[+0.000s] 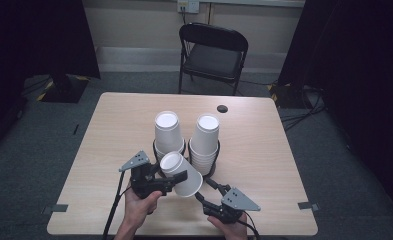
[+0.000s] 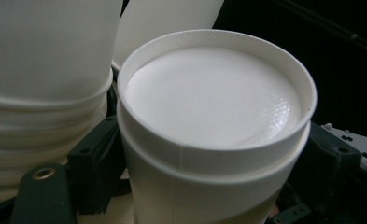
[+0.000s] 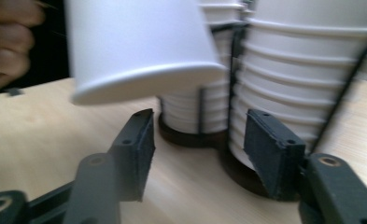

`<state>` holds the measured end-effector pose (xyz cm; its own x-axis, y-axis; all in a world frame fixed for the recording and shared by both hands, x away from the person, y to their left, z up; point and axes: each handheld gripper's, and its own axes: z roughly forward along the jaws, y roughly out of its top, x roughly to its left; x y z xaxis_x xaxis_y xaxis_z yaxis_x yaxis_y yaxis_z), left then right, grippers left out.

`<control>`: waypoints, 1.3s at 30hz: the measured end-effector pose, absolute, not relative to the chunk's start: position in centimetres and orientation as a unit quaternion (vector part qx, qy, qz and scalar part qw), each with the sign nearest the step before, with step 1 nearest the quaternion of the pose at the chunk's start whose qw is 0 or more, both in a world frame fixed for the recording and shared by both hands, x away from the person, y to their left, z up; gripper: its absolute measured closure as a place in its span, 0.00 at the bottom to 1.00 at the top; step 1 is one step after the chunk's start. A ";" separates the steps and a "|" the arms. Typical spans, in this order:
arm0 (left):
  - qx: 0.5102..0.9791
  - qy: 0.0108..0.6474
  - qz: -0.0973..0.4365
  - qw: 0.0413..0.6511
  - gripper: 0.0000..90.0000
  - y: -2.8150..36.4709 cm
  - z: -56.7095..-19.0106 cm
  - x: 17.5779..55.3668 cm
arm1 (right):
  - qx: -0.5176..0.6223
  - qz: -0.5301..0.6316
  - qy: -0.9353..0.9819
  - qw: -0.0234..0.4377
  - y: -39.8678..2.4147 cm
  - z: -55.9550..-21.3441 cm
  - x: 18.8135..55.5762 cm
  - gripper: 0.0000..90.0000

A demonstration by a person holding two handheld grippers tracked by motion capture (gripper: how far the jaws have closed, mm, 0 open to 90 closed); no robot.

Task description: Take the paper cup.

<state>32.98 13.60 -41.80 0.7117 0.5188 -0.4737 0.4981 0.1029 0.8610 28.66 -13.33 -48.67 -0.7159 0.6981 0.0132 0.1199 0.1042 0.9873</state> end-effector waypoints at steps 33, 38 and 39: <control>0.674 0.348 -0.061 0.648 0.16 12.9 -42.1 32.1 | 0.216 0.663 0.651 0.301 -12.3 -47.7 29.5 0.90; 0.678 0.344 -0.058 0.648 0.13 13.1 -42.2 32.2 | 0.207 0.665 0.652 0.299 -12.1 -47.6 29.3 0.94; 0.677 0.343 -0.058 0.649 0.12 13.1 -42.2 32.2 | 0.206 0.666 0.651 0.298 -12.1 -47.6 29.3 0.94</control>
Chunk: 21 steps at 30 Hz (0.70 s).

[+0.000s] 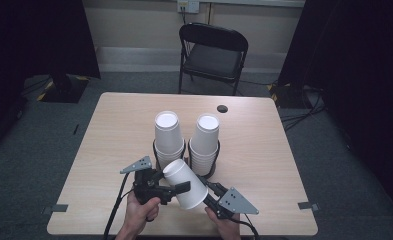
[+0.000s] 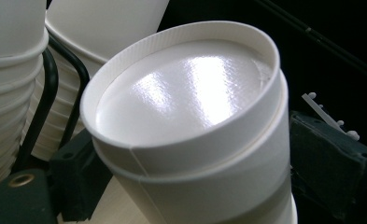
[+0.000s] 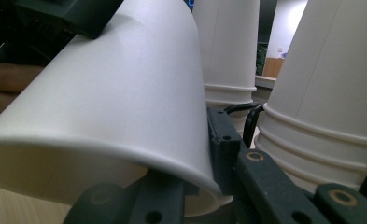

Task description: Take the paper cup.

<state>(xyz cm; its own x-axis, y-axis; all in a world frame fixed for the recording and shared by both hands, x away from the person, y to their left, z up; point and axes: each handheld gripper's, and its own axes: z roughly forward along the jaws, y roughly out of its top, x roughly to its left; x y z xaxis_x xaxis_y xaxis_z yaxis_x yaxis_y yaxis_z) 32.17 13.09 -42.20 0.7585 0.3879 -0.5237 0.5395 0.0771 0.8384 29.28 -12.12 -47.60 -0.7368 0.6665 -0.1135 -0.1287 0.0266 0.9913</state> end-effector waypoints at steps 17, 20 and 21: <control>0.684 0.327 -0.019 0.652 0.09 13.7 -41.7 31.7 | 0.217 0.670 0.635 0.317 -13.2 -46.8 29.0 0.96; 0.695 0.324 0.013 0.642 0.08 13.8 -41.3 31.3 | 0.224 0.669 0.633 0.318 -13.7 -46.6 29.0 0.96; 0.697 0.325 0.019 0.639 0.09 13.9 -41.3 31.2 | 0.225 0.669 0.634 0.314 -13.9 -46.5 29.0 0.96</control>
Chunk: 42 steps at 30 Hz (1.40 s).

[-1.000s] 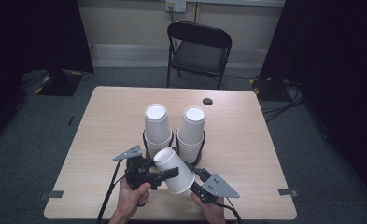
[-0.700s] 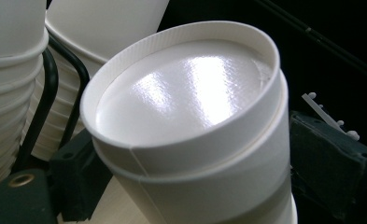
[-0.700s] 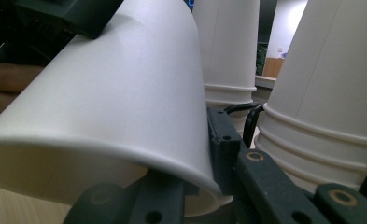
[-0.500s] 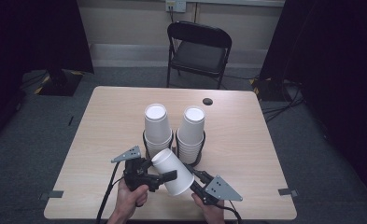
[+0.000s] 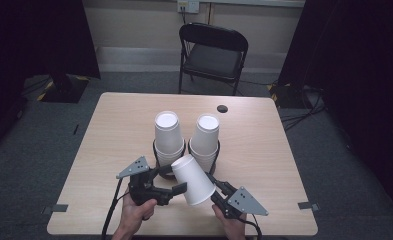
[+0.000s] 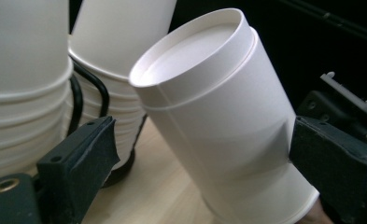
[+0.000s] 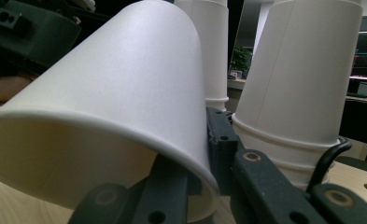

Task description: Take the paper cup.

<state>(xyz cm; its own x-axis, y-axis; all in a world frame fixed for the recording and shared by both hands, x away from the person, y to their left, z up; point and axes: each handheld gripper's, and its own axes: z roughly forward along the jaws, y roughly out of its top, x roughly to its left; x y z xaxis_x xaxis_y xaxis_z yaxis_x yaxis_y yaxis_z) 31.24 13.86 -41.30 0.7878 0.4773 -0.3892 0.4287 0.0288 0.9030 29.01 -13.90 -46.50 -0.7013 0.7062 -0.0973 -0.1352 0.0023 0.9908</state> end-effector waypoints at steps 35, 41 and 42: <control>0.725 0.261 0.182 0.611 0.17 16.6 -42.8 30.0 | 0.270 0.560 0.751 0.221 -13.9 -45.2 30.0 0.96; 0.732 0.251 0.185 0.606 0.17 16.5 -42.9 30.2 | 0.267 0.539 0.773 0.200 -13.8 -44.7 30.5 0.96; 0.731 0.251 0.191 0.605 0.17 16.6 -42.9 30.2 | 0.266 0.538 0.776 0.196 -13.9 -44.7 30.6 0.96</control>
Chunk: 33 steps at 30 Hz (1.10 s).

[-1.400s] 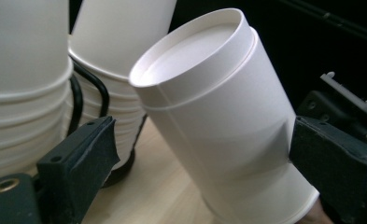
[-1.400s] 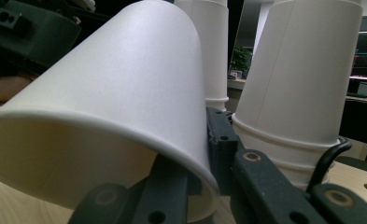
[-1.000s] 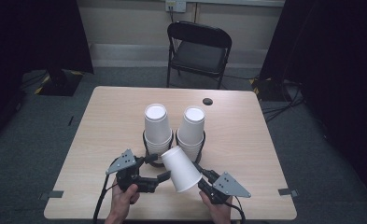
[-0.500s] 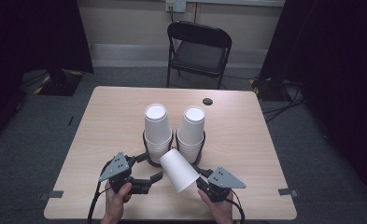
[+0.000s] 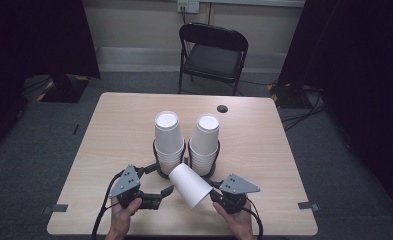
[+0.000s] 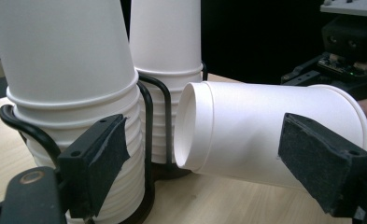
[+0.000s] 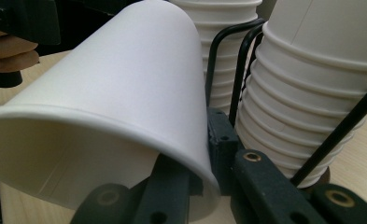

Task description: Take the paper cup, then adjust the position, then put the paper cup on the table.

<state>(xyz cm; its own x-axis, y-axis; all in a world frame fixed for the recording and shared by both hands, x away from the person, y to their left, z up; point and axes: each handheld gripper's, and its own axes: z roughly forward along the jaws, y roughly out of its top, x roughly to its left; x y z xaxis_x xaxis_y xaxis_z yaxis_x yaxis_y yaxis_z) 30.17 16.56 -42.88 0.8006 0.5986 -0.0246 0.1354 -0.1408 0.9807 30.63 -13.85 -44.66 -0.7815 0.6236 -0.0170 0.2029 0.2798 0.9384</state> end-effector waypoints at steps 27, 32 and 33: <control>0.772 0.214 0.194 0.567 0.17 15.3 -43.1 29.8 | 0.237 0.445 0.858 0.100 -13.2 -43.0 33.1 0.97; 0.791 0.197 0.188 0.547 0.17 14.8 -43.3 29.9 | 0.230 0.429 0.869 0.088 -13.2 -42.8 33.4 0.96; 0.794 0.196 0.186 0.544 0.17 14.7 -43.3 29.9 | 0.230 0.425 0.871 0.084 -13.2 -42.8 33.5 0.96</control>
<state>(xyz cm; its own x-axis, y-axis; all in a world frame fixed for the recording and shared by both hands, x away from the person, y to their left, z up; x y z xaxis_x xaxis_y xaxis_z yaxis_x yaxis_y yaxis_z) 29.94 14.68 -43.32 0.8536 0.5143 0.0826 0.1087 -0.3309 0.9374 33.50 -13.18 -42.84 -0.8804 0.4717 0.0484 0.3283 0.5326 0.7801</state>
